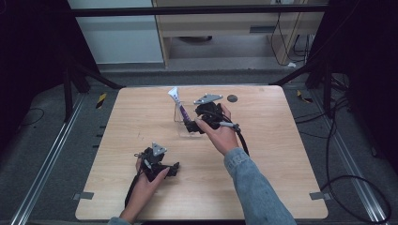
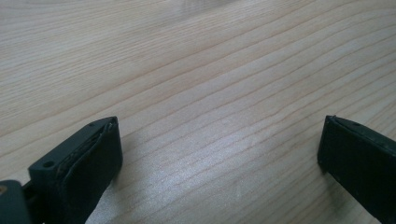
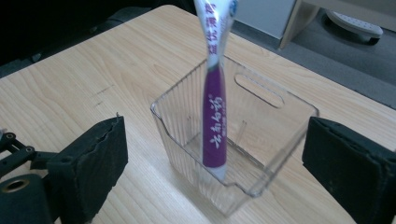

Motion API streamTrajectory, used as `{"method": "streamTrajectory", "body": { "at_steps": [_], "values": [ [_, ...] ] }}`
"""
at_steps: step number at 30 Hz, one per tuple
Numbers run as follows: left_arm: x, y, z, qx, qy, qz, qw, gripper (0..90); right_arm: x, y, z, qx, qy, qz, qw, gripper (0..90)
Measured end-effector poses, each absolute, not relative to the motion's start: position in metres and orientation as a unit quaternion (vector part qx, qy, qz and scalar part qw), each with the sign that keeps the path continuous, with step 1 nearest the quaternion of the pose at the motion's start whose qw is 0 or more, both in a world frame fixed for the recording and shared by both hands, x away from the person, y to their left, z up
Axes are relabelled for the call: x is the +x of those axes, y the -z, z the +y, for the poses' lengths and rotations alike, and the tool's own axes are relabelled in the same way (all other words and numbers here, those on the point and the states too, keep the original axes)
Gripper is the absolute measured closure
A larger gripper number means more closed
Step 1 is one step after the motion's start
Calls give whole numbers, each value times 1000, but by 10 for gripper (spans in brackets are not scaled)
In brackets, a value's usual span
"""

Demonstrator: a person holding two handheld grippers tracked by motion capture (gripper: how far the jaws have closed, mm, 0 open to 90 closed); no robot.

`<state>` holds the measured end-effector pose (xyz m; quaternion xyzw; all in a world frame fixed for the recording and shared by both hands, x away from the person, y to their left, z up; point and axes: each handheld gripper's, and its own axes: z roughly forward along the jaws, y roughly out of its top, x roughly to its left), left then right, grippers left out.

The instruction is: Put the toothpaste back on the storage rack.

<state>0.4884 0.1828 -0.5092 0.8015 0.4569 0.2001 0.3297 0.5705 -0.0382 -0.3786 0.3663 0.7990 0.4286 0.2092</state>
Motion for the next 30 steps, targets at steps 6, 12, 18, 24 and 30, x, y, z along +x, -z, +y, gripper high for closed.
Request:
{"method": "streamTrajectory", "body": {
  "at_steps": [6, 12, 18, 24, 30],
  "values": [
    [488, 509, 183, 801, -200, 458, 330, 0, 562, 385, -57, 371, -425, 797, 215, 88],
    [488, 509, 183, 800, -200, 458, 330, 0, 555, 387, -73, 373, -412, 799, 228, 86],
    [488, 509, 183, 801, -200, 458, 330, 0, 551, 391, -89, 378, -414, 793, 237, 86],
    [484, 509, 183, 801, -200, 458, 329, 0, 549, 403, -103, 390, -400, 793, 242, 85],
    [483, 509, 184, 802, -199, 457, 330, 0, 543, 414, -117, 401, -389, 793, 243, 83]
  ]
}}
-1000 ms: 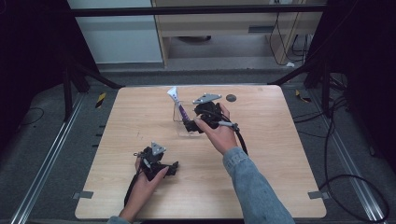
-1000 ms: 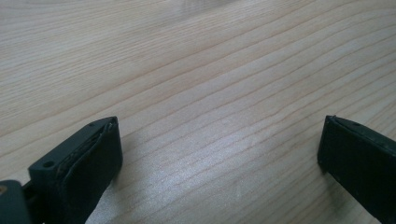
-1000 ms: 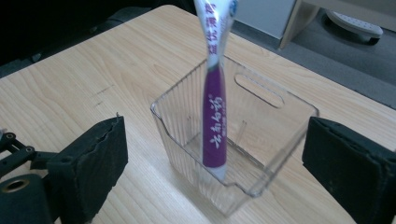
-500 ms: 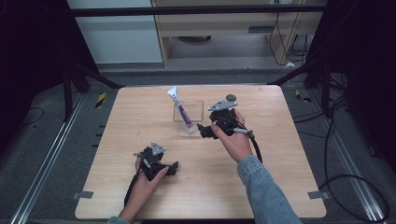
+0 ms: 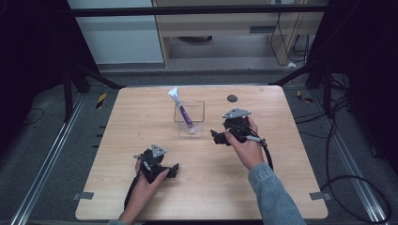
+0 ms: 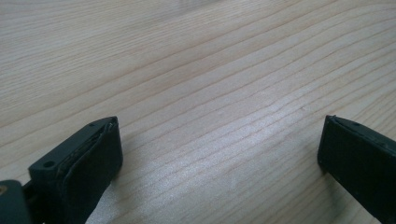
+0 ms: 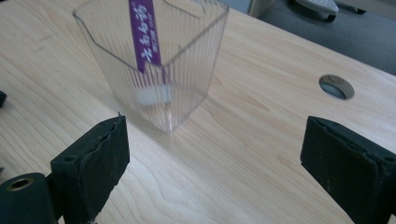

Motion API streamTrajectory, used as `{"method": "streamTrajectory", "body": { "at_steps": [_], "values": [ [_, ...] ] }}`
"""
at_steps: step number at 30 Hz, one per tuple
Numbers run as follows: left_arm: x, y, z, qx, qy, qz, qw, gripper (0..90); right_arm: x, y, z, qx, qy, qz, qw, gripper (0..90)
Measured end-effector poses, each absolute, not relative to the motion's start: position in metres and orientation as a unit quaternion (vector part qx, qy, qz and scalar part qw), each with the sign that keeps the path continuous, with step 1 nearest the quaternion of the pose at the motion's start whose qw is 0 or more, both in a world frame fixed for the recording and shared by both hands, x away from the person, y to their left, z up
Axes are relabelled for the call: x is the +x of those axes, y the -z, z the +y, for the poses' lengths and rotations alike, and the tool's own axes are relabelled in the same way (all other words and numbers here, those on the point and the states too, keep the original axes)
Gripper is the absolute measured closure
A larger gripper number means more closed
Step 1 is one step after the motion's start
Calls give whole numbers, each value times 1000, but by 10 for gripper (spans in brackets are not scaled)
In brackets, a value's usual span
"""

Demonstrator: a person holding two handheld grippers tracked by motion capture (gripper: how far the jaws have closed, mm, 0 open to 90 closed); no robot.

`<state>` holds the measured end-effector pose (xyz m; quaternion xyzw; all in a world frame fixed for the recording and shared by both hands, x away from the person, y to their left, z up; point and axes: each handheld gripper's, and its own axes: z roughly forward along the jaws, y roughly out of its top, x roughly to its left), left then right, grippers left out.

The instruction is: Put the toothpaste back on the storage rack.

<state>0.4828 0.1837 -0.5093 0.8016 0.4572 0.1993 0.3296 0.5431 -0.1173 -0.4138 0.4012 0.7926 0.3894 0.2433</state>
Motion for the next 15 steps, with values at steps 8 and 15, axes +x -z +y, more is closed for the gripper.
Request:
{"method": "streamTrajectory", "body": {
  "at_steps": [8, 15],
  "values": [
    [483, 509, 184, 802, -199, 457, 330, 0, 532, 430, -148, 418, -380, 785, 253, 85],
    [483, 509, 184, 802, -199, 457, 330, 0, 523, 450, -181, 446, -361, 779, 254, 85]
  ]
}}
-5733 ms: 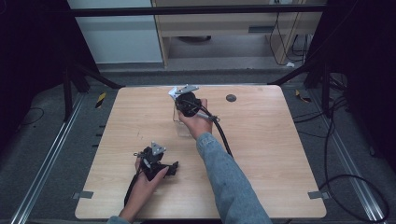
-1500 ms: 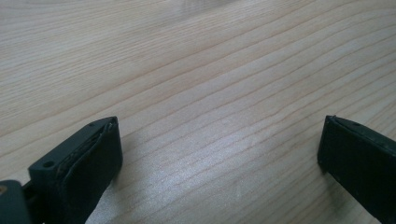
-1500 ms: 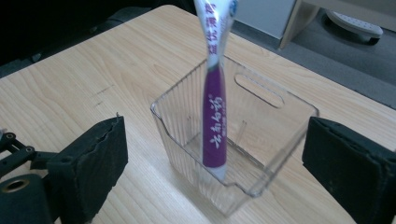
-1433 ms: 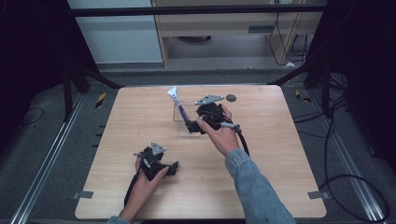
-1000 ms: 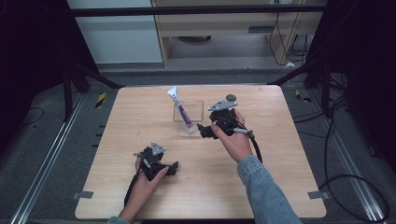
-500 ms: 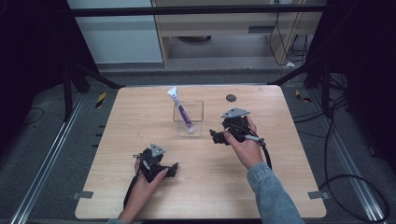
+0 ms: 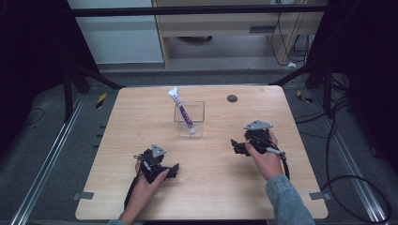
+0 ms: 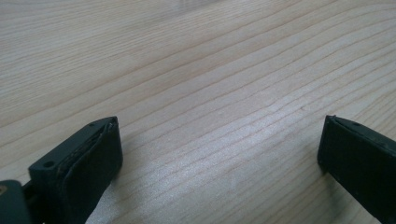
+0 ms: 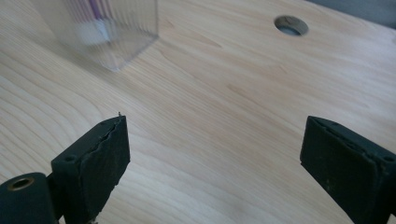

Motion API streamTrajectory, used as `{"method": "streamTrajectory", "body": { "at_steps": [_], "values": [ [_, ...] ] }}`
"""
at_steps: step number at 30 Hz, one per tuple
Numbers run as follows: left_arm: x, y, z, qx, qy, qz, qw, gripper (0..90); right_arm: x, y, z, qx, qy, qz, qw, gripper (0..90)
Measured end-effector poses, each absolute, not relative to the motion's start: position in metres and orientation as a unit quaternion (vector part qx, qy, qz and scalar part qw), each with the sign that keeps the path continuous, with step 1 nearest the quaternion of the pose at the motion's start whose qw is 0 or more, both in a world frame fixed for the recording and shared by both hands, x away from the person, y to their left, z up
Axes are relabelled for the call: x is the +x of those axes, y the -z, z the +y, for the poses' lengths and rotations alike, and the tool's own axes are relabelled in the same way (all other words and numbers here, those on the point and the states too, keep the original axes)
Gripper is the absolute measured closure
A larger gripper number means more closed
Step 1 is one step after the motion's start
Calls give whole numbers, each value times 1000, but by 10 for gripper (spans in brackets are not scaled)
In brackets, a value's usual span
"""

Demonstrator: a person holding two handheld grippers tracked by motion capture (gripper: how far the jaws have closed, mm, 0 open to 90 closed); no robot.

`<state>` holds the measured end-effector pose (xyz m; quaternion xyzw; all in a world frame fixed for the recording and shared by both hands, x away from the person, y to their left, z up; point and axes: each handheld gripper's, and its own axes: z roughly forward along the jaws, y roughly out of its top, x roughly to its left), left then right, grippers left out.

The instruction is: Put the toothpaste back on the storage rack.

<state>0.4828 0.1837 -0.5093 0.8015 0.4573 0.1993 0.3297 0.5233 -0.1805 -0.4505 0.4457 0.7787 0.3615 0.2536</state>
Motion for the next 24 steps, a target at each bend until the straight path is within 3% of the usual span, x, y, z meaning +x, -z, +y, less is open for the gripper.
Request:
{"method": "streamTrajectory", "body": {
  "at_steps": [24],
  "values": [
    [483, 509, 184, 801, -199, 457, 330, 0, 525, 489, -244, 512, -329, 756, 240, 109]
  ]
}}
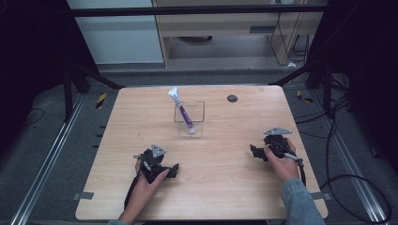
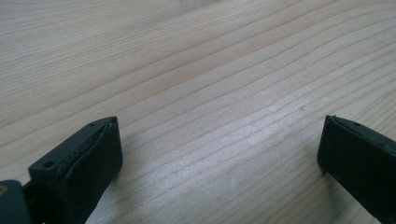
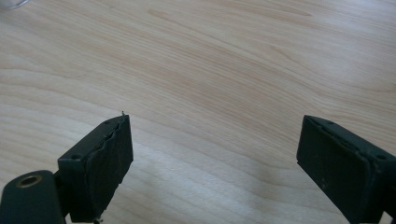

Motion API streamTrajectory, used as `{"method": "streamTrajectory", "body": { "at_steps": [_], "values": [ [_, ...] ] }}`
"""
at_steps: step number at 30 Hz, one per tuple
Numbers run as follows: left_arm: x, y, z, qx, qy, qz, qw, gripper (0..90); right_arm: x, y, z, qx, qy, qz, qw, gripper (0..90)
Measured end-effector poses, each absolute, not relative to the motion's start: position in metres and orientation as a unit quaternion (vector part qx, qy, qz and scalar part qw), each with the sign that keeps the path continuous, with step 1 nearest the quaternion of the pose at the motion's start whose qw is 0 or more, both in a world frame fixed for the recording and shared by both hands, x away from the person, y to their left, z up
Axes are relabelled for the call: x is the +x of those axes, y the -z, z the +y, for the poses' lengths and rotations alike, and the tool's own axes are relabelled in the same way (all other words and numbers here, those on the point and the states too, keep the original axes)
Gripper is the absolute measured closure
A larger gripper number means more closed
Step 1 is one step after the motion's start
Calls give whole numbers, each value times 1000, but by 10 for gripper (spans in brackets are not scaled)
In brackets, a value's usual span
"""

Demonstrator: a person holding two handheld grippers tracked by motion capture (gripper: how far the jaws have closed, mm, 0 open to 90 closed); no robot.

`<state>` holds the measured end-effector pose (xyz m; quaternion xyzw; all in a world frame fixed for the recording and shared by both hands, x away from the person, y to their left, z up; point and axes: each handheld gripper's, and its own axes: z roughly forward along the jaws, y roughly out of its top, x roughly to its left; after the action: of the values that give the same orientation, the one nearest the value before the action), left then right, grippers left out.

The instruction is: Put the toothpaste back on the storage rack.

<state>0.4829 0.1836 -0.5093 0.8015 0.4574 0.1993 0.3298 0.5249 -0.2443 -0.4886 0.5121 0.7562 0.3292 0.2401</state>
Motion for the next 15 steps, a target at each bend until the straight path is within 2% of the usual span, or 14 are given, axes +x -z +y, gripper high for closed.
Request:
{"method": "streamTrajectory", "body": {
  "at_steps": [15],
  "values": [
    [483, 509, 183, 801, -200, 458, 330, 0, 542, 509, -255, 562, -327, 716, 252, 109]
  ]
}}
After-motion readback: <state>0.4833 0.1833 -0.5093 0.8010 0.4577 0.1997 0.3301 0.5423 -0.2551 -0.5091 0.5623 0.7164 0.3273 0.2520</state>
